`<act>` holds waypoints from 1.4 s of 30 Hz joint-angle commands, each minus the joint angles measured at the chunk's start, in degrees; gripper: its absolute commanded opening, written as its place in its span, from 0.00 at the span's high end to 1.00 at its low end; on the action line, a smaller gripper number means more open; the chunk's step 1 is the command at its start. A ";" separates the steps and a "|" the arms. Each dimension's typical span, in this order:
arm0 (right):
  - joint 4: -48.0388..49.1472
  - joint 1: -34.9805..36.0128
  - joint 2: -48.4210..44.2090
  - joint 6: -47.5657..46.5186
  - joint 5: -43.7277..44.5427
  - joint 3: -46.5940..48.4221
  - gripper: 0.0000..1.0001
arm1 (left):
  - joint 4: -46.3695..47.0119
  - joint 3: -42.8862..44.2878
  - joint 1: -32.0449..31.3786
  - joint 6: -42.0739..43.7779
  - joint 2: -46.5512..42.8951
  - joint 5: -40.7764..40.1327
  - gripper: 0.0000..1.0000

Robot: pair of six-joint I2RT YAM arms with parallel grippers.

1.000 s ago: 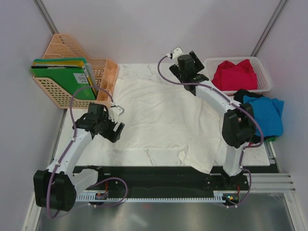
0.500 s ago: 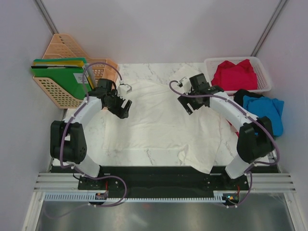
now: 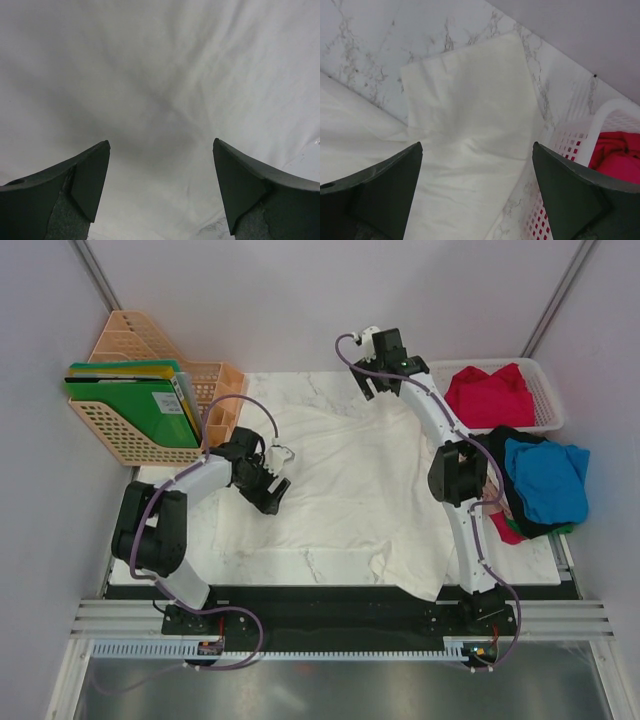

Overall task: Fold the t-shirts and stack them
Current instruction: Flatten out the tshirt

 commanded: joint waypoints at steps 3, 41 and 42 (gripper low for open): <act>5.72 -1.75 0.53 -0.19 4.41 -10.55 0.02 | 2.59 -0.56 -0.51 0.99 -1.02 -1.76 0.10; 31.15 -3.34 -21.25 0.34 12.85 -42.91 0.04 | 3.11 -6.81 -1.39 0.29 -4.90 -1.15 0.10; 30.36 -3.34 -22.48 0.77 12.51 -43.27 0.07 | 3.11 -6.54 -1.31 0.29 -4.72 -1.06 0.10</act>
